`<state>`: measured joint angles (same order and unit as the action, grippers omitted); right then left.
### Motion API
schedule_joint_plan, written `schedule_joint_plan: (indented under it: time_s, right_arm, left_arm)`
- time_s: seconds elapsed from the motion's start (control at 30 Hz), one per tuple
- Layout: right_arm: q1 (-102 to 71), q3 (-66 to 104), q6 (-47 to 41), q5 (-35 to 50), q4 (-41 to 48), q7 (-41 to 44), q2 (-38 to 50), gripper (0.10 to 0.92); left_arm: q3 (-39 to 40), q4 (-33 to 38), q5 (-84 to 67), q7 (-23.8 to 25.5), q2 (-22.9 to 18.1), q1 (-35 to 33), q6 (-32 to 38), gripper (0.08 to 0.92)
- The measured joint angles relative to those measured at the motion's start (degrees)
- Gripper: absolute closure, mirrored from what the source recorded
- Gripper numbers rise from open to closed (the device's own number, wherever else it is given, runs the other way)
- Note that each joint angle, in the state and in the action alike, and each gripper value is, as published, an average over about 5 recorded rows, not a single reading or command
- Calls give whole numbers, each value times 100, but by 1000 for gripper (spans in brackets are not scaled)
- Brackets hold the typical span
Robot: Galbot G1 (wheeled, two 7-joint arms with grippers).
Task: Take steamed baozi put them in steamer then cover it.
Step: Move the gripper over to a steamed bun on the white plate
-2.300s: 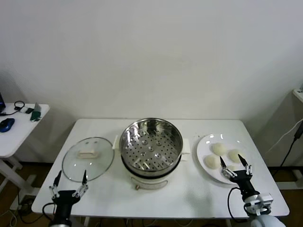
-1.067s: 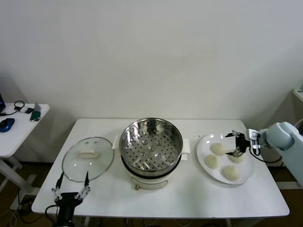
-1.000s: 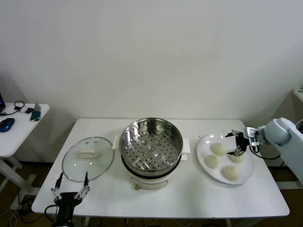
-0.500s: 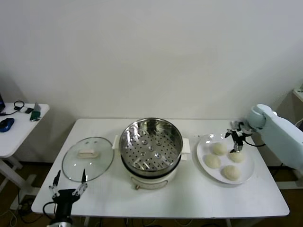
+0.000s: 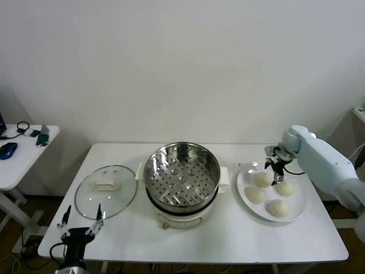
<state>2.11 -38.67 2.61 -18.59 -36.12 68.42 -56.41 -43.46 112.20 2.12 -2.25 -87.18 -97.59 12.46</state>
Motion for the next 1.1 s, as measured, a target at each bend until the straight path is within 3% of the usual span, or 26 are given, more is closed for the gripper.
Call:
schedule_joint_plan:
  time_s: [0.4,1.1]
  right_arm:
    - [57,-8,132,-115,431,2,-311,203]
    - [69,-19,268,-193,599,54,-411,303]
  left_arm:
    - [-30,-24,0,-34,2,39,-30,177]
    - [-46,-55,-9,-95,2,22,-24,177]
